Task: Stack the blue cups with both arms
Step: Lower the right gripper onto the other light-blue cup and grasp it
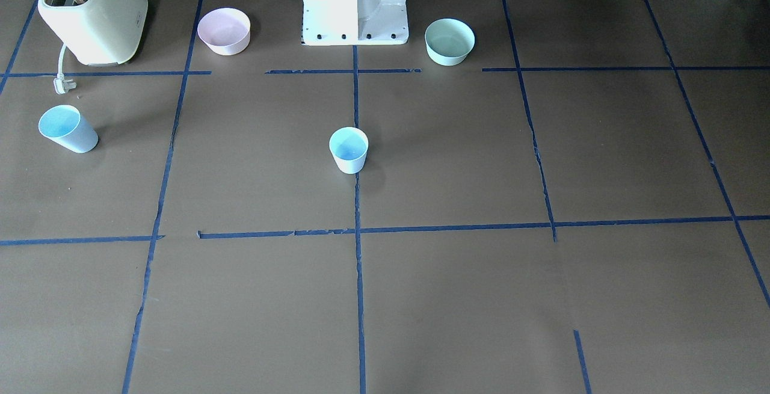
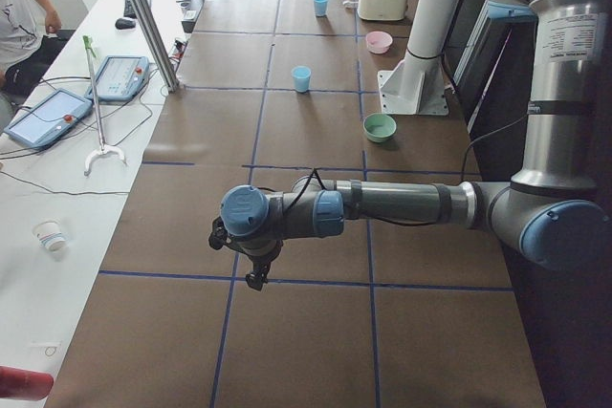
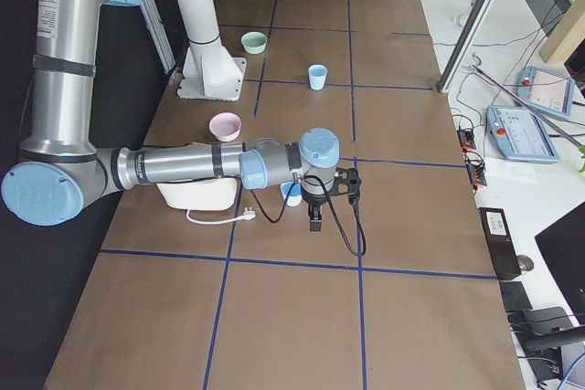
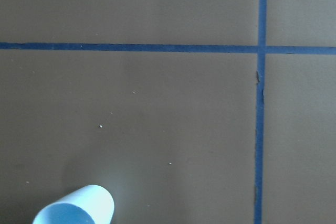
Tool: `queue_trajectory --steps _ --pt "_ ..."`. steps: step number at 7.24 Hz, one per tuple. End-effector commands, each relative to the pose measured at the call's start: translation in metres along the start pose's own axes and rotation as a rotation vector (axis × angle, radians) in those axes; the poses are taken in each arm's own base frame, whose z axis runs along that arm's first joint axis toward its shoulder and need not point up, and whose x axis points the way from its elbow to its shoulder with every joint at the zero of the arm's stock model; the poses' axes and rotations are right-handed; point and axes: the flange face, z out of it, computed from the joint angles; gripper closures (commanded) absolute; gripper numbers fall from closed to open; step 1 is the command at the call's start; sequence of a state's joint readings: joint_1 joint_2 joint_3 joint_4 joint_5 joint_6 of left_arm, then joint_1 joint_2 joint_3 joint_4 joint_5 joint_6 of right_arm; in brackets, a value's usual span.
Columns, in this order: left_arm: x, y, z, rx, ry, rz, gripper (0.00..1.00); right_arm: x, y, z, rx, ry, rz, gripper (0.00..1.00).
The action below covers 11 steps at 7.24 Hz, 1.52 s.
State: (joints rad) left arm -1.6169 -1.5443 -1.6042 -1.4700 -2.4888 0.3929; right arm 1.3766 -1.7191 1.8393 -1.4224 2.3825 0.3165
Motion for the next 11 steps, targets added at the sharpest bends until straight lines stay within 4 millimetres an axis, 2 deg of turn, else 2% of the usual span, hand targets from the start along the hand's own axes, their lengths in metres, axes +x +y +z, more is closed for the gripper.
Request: queue_trajectory --steps 1,2,3,6,8,9,10,11 --pt "-0.001 0.006 -0.001 0.028 0.01 -0.012 0.0 -0.063 0.004 0.032 0.071 -0.034 0.053 0.0" --pt "-0.001 0.006 -0.002 0.029 0.01 -0.014 0.0 -0.082 0.014 0.058 0.068 -0.005 0.054 0.0" --pt "-0.001 0.006 -0.002 0.029 0.01 -0.014 0.0 -0.081 0.029 0.075 0.073 0.027 0.023 0.0" --pt "0.0 0.006 -0.002 0.03 0.011 -0.012 0.0 -0.065 0.064 0.099 0.012 0.043 -0.002 0.0" --pt "0.0 0.006 -0.002 0.03 0.011 -0.011 0.0 -0.059 0.074 0.131 -0.041 0.054 -0.019 0.02" --pt "0.0 0.006 -0.002 0.031 0.011 -0.008 0.0 -0.062 0.07 0.143 -0.052 0.062 -0.025 0.07" --pt "0.0 0.007 -0.003 0.032 0.009 -0.009 0.0 -0.07 0.057 0.15 -0.05 0.053 -0.031 0.42" --pt "0.001 0.006 -0.004 0.034 0.01 -0.007 0.0 -0.071 0.056 0.149 -0.045 0.046 -0.035 0.86"
